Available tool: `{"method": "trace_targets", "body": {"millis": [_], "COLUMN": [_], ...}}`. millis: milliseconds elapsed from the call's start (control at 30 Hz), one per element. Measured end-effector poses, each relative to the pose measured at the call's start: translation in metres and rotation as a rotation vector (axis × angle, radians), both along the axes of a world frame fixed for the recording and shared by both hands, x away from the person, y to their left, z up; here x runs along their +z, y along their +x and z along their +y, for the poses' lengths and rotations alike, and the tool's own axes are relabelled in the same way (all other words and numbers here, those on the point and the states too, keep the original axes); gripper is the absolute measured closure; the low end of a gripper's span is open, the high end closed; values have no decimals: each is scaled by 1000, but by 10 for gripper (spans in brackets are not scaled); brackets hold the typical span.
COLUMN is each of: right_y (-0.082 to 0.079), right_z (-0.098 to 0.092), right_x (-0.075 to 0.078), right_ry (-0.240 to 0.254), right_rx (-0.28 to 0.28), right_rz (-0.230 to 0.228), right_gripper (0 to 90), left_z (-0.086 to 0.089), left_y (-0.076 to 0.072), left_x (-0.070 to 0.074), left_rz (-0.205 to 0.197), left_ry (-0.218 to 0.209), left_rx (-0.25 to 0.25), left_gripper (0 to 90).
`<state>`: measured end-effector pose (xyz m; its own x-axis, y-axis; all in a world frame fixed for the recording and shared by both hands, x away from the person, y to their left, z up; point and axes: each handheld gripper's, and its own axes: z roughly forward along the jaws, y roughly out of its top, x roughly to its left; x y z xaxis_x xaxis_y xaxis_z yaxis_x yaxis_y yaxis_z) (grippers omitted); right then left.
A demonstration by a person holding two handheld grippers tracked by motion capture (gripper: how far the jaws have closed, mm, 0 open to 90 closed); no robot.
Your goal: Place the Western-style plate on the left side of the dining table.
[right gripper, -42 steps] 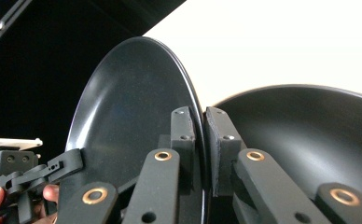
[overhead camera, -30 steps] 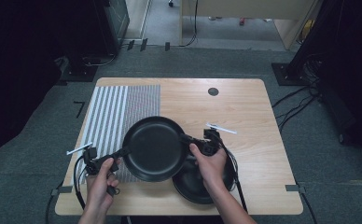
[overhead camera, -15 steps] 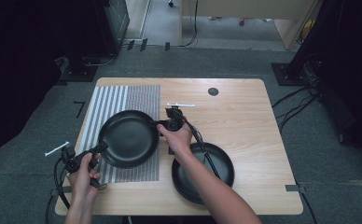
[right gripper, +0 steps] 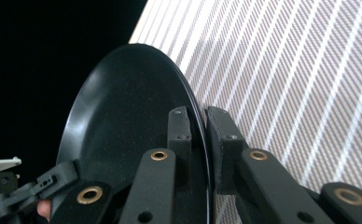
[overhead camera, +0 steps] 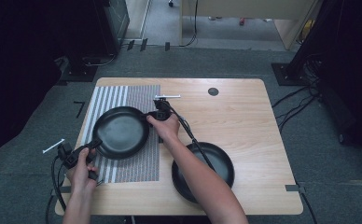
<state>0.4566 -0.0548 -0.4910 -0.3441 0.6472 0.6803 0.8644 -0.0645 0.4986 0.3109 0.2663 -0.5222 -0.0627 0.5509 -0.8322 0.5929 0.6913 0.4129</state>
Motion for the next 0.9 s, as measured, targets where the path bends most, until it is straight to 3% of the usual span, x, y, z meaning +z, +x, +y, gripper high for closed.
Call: {"method": "trace_targets", "body": {"millis": [133, 433, 533, 700, 800, 900], "right_y": [12, 35, 41, 49, 51, 52], "right_z": [5, 7, 7, 13, 14, 16], "right_x": [-1, -12, -14, -14, -17, -23], "right_ry": [19, 15, -3, -65, -56, -85], "right_rx": [0, 2, 1, 11, 17, 19], "right_rz": [-21, -17, -15, -51, -46, -33], "right_gripper": [806, 806, 803, 803, 806, 785], "left_z": [0, -3, -8, -12, -14, -17], "left_y": [5, 19, 23, 27, 29, 30], "left_x": [1, -9, -10, -10, -8, -7], "left_rz": [-13, 32, 46, 64, 66, 63], "left_ry": [-8, -34, -14, 66, 133, 187], "left_rx": [31, 29, 33, 27, 34, 28], "left_gripper": [833, 823, 815, 808, 787, 783]}}
